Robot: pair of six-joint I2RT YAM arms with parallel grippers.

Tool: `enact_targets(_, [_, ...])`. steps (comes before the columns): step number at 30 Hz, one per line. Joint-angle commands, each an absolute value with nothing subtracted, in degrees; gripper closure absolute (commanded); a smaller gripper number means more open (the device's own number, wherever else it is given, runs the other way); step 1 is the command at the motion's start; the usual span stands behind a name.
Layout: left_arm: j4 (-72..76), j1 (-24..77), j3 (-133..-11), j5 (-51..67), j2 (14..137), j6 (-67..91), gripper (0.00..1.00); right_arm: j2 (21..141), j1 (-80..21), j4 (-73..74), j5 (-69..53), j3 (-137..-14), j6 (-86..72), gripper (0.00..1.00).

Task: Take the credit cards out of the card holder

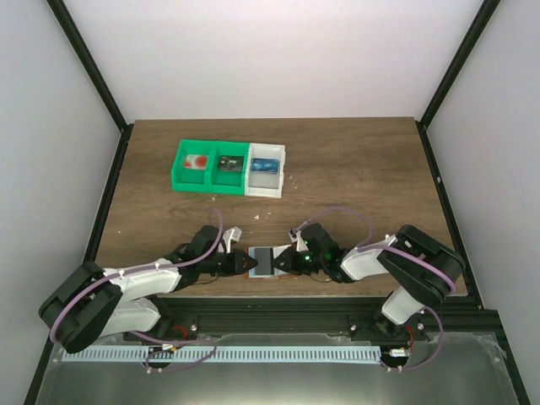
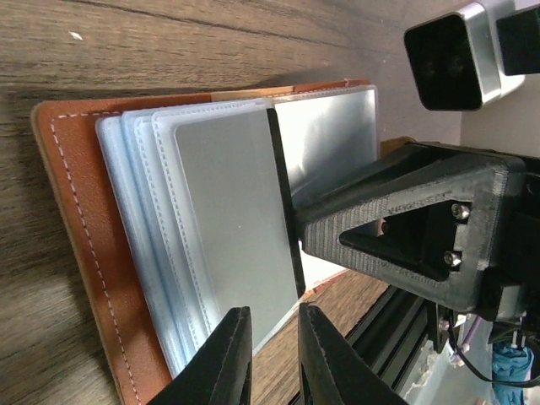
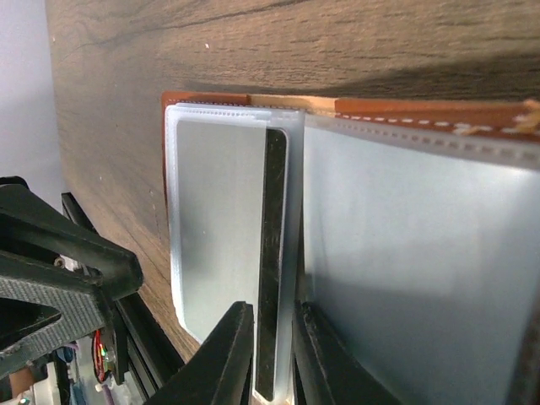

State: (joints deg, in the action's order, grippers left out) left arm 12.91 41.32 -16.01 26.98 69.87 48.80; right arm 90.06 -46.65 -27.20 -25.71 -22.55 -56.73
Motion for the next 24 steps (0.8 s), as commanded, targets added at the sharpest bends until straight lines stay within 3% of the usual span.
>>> enact_targets(1, [10.49,41.6,-17.63,25.42,71.63,47.35,0.82,90.69,-46.22,-28.74,-26.04,-21.82,-57.37,0.84])
enact_targets(8, [15.31,41.58,-16.99,26.54,78.1,48.07,0.81,91.58,-46.23,-31.86,-27.43,-21.12,-57.09,0.83])
enact_targets(13, [15.65,41.65,-16.65,26.13,79.97,48.12,0.88,91.75,-46.24,-33.35,-27.86,-20.56,-56.83,0.84])
enact_targets(20, [14.93,41.65,-16.26,24.87,80.39,48.01,0.91,91.25,-45.84,-35.97,-28.11,-19.24,-56.62,0.97])
enact_targets(24, [14.08,41.64,-16.15,23.61,81.39,47.78,0.92,91.1,-45.54,-35.8,-28.14,-18.92,-56.06,1.0])
